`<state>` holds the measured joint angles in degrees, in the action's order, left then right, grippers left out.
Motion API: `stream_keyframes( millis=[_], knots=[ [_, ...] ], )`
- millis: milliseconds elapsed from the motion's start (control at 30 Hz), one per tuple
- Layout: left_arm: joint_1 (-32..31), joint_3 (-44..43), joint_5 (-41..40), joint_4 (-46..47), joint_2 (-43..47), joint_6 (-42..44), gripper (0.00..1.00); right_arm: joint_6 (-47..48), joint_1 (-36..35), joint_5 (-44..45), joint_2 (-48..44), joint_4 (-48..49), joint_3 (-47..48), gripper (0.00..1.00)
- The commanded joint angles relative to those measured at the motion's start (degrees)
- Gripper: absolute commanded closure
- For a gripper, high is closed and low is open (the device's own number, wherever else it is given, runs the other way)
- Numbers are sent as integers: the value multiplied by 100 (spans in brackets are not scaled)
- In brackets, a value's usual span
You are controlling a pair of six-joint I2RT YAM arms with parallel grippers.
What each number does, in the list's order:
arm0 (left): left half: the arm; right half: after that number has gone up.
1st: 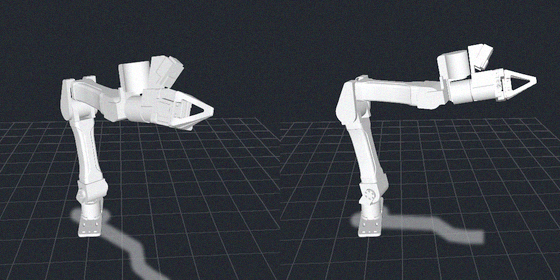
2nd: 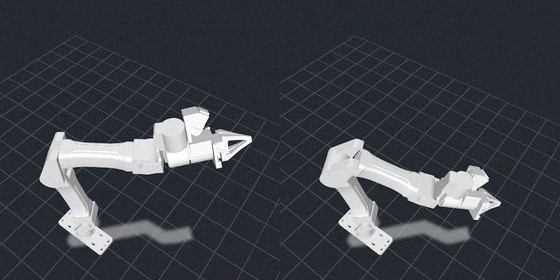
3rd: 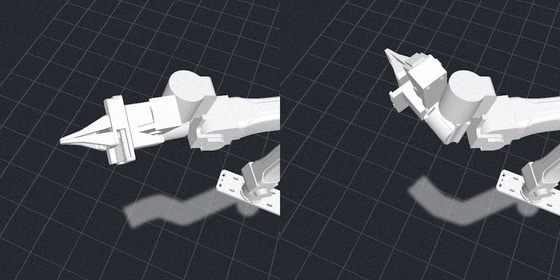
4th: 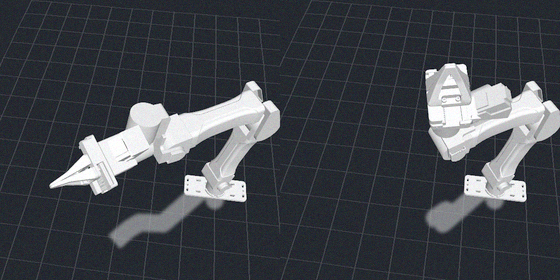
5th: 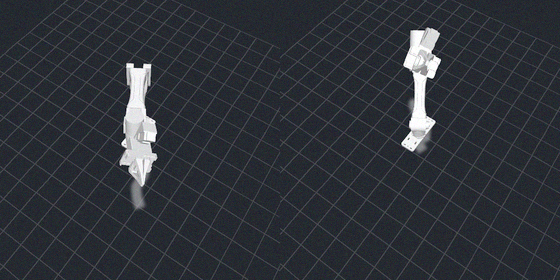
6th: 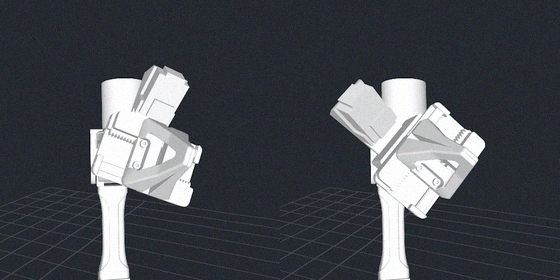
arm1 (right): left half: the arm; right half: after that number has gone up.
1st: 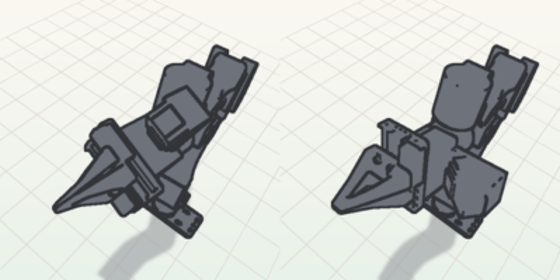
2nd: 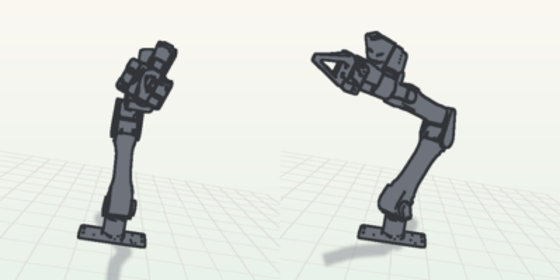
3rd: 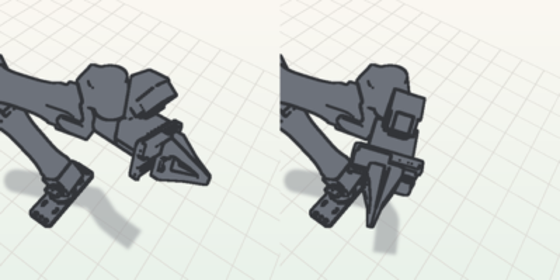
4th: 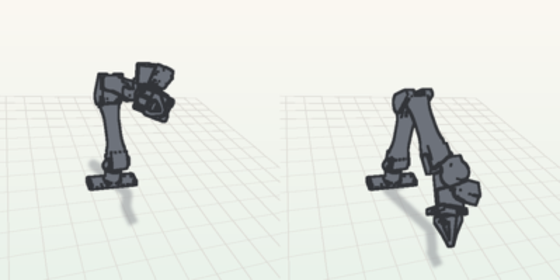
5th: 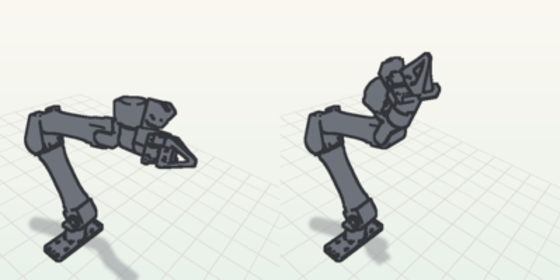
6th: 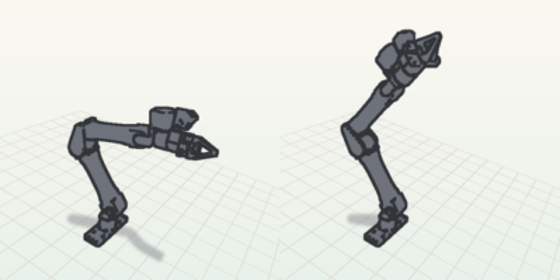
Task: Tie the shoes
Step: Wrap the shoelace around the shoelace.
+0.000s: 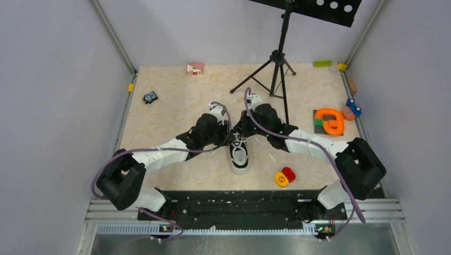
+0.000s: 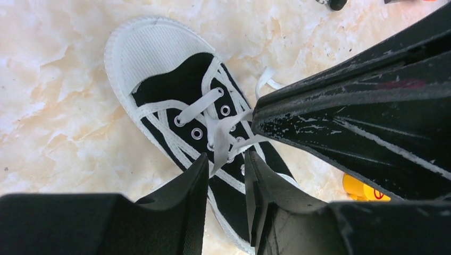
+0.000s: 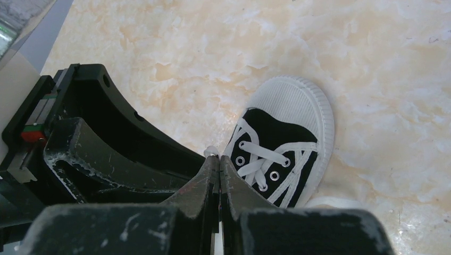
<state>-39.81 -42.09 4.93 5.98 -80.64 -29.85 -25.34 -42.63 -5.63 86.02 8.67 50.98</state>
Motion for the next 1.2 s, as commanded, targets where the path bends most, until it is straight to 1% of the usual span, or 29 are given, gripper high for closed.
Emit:
stream_keyframes(
  millis=[0,33,100,133,167,200,300,333,400,467,533,700,733,767,800,833,867,933,1067,1133,1167],
  knots=[
    [-23,-246,-59,120,-100,124,66,-31,-70,-30,-70,373,26,100],
    [-24,-241,-43,137,-103,112,69,-37,-70,-27,-68,373,25,100],
    [-19,-241,20,180,-99,95,83,-38,-70,-22,-68,374,26,100],
    [-18,-257,44,184,-108,93,88,-41,-70,-26,-70,373,26,100],
    [-24,-264,78,180,-114,93,89,-38,-70,-23,-68,380,32,100],
    [-19,-277,93,172,-118,85,87,-38,-65,-23,-57,381,34,100],
    [-20,-266,111,137,-98,76,68,-40,-74,-25,-60,384,35,100],
    [-19,-247,101,132,-82,75,65,-34,-70,-25,-59,386,35,100],
    [-20,-201,85,130,-46,75,66,-40,-65,-23,-55,390,26,100],
    [-20,-165,79,119,-14,80,78,-40,-70,-23,-50,397,25,100],
    [-18,-154,72,82,3,84,82,-36,-70,-26,-43,399,23,100],
    [-20,-128,76,79,30,63,82,-58,-70,-38,-42,417,17,100],
    [-20,-122,86,79,31,47,80,-52,-70,-38,-39,417,17,100],
    [-25,-116,87,79,35,35,76,-51,-70,-40,-33,417,17,100],
    [-18,-90,87,98,60,21,68,-52,-70,-42,-33,417,24,100],
    [-20,-64,81,134,88,8,64,-57,-70,-43,-32,417,26,100],
    [-19,-32,79,162,107,5,63,-58,-68,-50,-35,417,26,100],
    [-21,-1,60,159,131,-3,63,-59,-70,-49,-33,421,26,100],
    [-22,33,61,158,139,-25,70,-55,-70,-43,-26,428,34,100],
    [-25,44,40,158,150,-38,71,-55,-70,-41,-26,421,35,100],
    [-19,49,16,147,160,-46,69,-58,-70,-47,-23,427,35,100]
  ],
)
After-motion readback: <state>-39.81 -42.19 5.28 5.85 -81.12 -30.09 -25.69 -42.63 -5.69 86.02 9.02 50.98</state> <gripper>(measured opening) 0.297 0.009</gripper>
